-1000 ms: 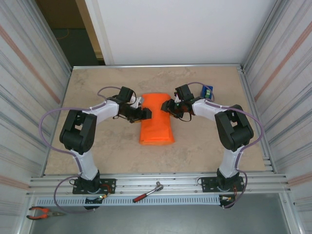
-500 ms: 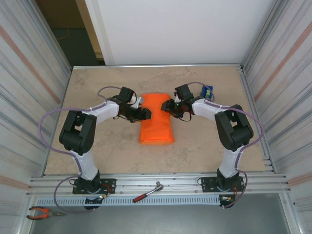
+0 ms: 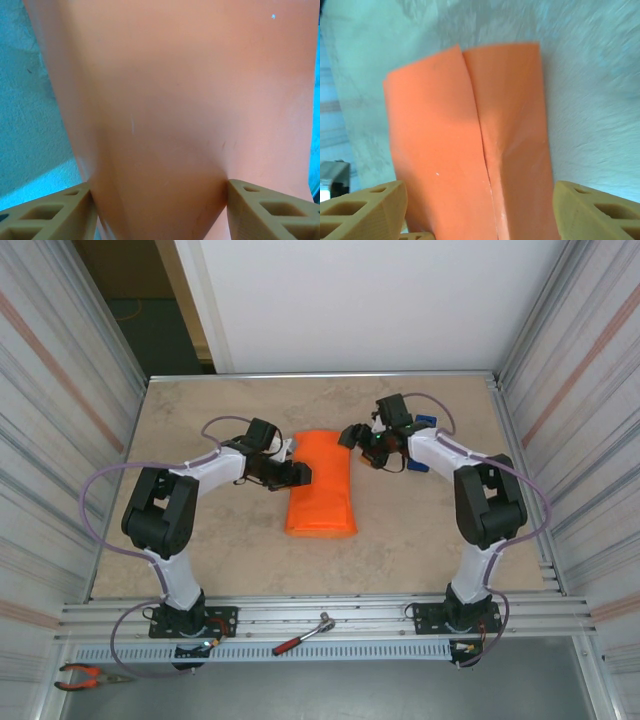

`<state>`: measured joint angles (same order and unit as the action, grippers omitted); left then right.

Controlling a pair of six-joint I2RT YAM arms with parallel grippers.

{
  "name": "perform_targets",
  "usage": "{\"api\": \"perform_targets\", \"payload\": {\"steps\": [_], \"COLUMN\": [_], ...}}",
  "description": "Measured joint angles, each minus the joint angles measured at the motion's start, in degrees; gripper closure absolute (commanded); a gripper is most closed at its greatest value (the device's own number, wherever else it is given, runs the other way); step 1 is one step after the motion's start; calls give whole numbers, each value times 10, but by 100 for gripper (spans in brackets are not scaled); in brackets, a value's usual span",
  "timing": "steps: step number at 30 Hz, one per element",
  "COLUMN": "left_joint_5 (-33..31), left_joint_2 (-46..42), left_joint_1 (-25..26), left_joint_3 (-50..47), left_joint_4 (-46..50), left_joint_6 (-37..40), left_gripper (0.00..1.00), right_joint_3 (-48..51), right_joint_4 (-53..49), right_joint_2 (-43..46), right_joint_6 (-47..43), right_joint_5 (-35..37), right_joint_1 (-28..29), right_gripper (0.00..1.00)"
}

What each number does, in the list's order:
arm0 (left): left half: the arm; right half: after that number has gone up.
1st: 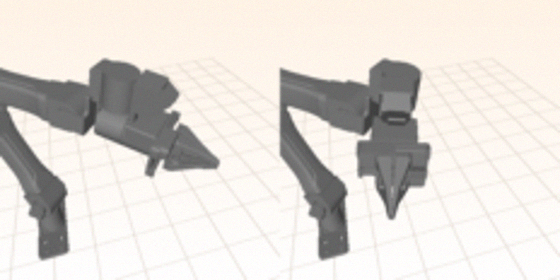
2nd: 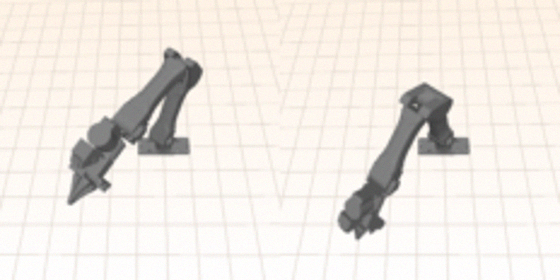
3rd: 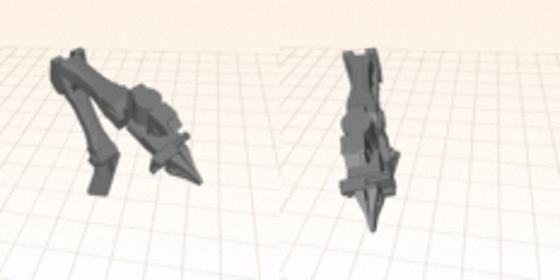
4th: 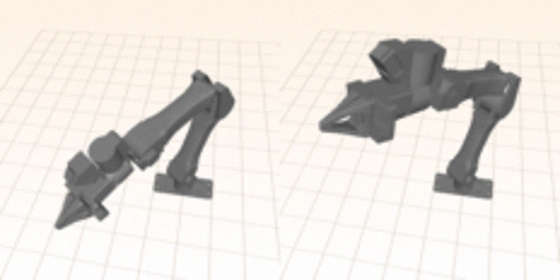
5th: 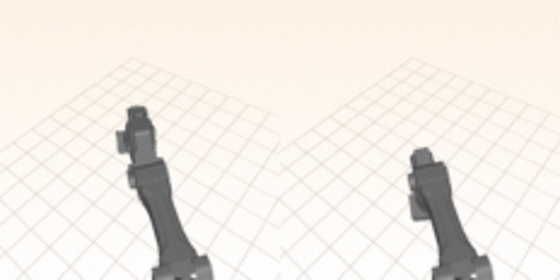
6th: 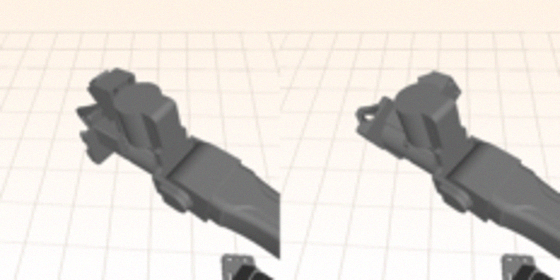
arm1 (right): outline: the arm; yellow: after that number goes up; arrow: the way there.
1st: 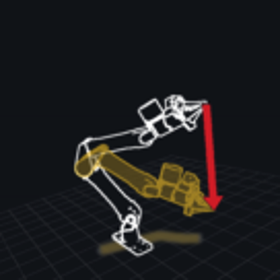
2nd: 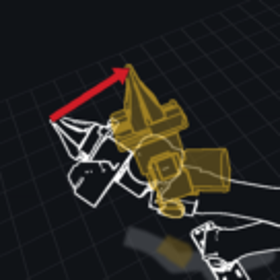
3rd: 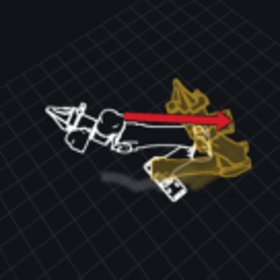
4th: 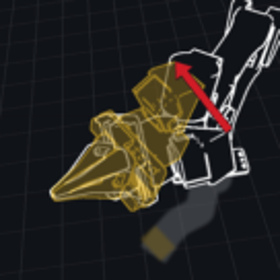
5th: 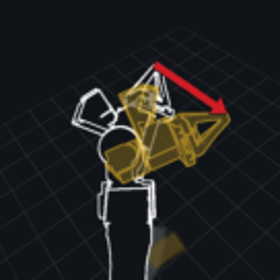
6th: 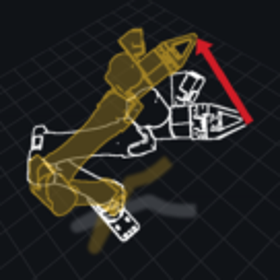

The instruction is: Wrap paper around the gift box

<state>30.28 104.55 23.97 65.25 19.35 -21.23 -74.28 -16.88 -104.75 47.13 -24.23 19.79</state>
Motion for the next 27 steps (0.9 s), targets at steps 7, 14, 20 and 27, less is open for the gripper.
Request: {"api": "perform_targets", "payload": {"steps": [7, 14, 20, 27], "left_joint_5": [0, -1, -1, -1], "left_joint_2": [-2, -2, -2, -2], "left_joint_1": [0, 0, 0, 0], "left_joint_3": [-3, -4, -4, -4], "left_joint_4": [-3, -4, -4, -4], "left_joint_6": [-2, -2, -2, -2], "left_gripper": [37, 37, 37, 37], "right_joint_3": [40, 83, 89, 89], "right_joint_4": [-7, -7, 3, 10], "right_joint_2": [96, 114, 97, 58], "right_joint_6": [-10, -15, -28, -43], "right_joint_5": [-11, -33, -64, -89], "right_joint_1": [-124, -268, -308, -308], "right_gripper": [26, 34, 46, 54]}}
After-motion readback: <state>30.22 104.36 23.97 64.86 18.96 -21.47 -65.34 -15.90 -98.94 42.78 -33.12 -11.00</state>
